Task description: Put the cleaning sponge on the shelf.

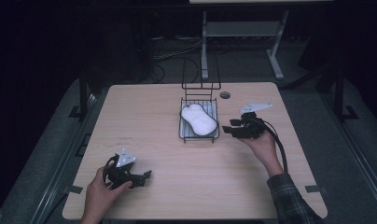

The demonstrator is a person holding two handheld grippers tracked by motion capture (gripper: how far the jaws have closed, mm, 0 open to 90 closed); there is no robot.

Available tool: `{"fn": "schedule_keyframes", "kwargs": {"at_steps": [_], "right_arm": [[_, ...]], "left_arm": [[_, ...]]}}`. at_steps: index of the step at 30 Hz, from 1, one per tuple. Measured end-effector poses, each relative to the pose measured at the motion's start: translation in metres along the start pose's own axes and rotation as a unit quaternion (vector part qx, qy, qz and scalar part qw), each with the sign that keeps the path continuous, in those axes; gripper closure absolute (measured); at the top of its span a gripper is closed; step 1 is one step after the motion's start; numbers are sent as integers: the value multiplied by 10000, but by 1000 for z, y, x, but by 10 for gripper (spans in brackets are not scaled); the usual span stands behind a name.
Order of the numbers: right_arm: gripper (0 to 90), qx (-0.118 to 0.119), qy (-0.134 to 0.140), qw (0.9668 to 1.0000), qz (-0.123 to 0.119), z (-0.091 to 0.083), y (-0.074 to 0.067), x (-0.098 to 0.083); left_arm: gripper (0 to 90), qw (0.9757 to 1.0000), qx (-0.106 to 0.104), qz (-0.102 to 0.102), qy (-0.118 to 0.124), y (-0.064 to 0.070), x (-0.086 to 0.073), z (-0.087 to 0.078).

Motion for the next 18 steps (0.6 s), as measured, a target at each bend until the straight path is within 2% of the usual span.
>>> {"fn": "schedule_keyframes", "kwargs": {"at_steps": [5, 9, 18], "right_arm": [[360, -198, -62, 9998, 34, -17, -1, -17], [336, -256, -162, 9995, 24, -25, -2, -28], [299, -337, -349, 9988, 95, -50, -16, -62]], "left_arm": [[128, 10000, 1, 2, -3, 0, 0, 0], [128, 10000, -1, -1, 1, 0, 0, 0], [128, 10000, 1, 1, -1, 0, 0, 0]]}}
Point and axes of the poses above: each handheld gripper's, and its own axes: z roughly forward along the jaws, x roughly out of its top, y roughly to its right, the point moved 10 cm from there along z, roughly forward along the jaws, and after that the axes turned 15 degrees about -z, right-handed, at the moved point
